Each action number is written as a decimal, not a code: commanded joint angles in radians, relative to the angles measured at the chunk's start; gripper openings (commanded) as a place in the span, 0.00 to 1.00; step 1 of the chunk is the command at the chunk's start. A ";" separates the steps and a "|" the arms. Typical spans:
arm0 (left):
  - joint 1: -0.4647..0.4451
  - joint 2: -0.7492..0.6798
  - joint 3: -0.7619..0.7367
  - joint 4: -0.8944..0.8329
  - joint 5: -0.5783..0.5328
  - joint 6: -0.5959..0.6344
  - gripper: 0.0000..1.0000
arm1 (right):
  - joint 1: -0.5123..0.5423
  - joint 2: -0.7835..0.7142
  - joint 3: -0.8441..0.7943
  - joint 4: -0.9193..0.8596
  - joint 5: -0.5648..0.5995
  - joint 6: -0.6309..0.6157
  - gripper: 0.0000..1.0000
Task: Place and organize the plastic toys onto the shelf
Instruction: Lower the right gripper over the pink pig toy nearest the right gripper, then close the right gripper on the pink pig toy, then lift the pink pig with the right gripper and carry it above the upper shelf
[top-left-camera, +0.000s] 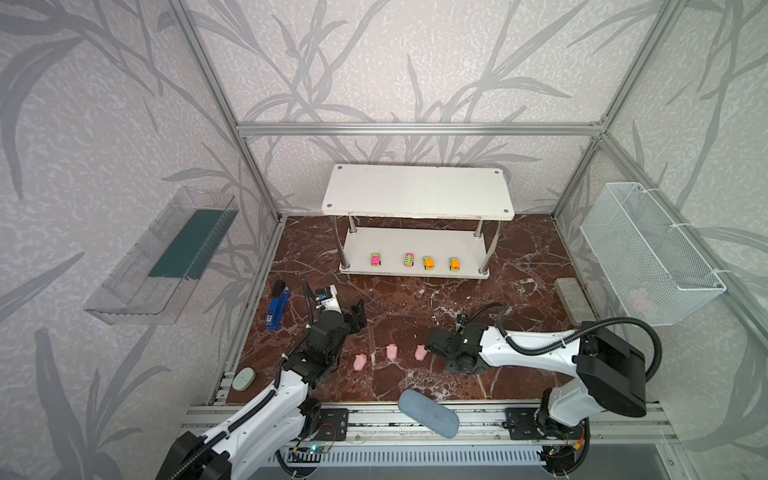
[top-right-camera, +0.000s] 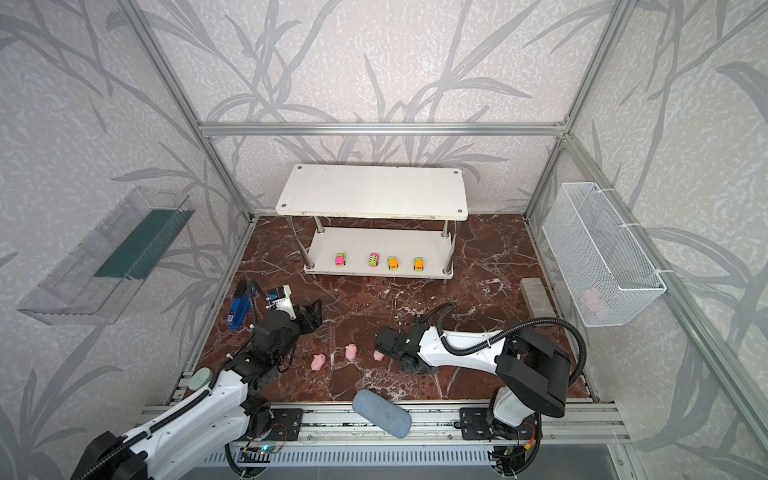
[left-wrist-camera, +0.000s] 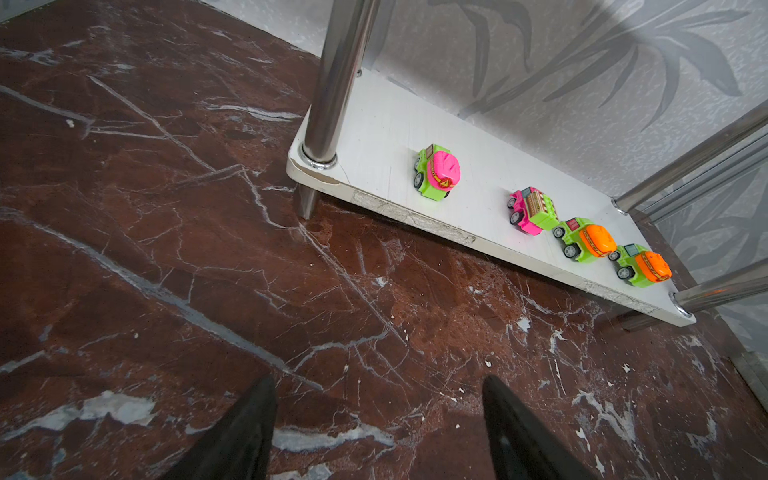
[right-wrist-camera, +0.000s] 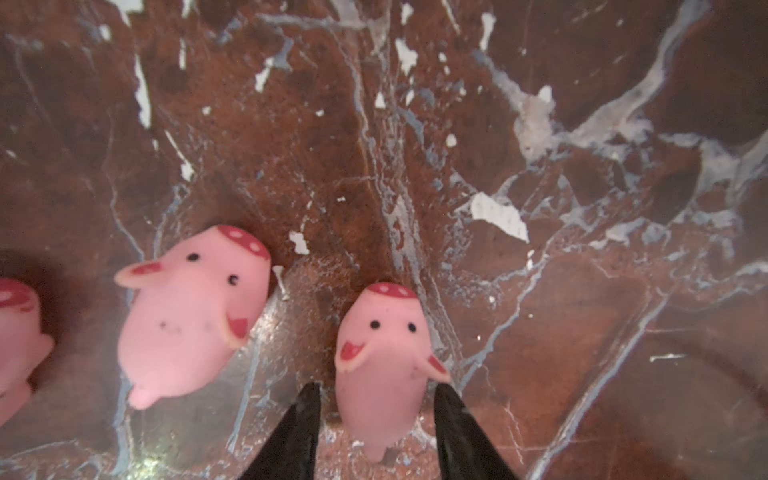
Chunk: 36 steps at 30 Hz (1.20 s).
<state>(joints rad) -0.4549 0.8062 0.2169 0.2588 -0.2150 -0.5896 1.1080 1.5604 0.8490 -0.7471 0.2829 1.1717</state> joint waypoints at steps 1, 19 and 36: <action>0.005 0.004 -0.014 0.022 0.002 -0.017 0.76 | 0.004 -0.004 0.002 -0.005 0.038 -0.023 0.48; 0.008 0.025 -0.011 0.037 0.009 -0.014 0.76 | 0.001 -0.017 -0.044 0.021 0.079 -0.011 0.25; 0.010 0.037 -0.001 0.031 0.020 -0.008 0.76 | -0.031 -0.458 0.335 -0.418 0.250 -0.302 0.22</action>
<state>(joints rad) -0.4492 0.8383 0.2115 0.2783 -0.2031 -0.5953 1.0966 1.1278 1.0649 -1.0378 0.4519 0.9844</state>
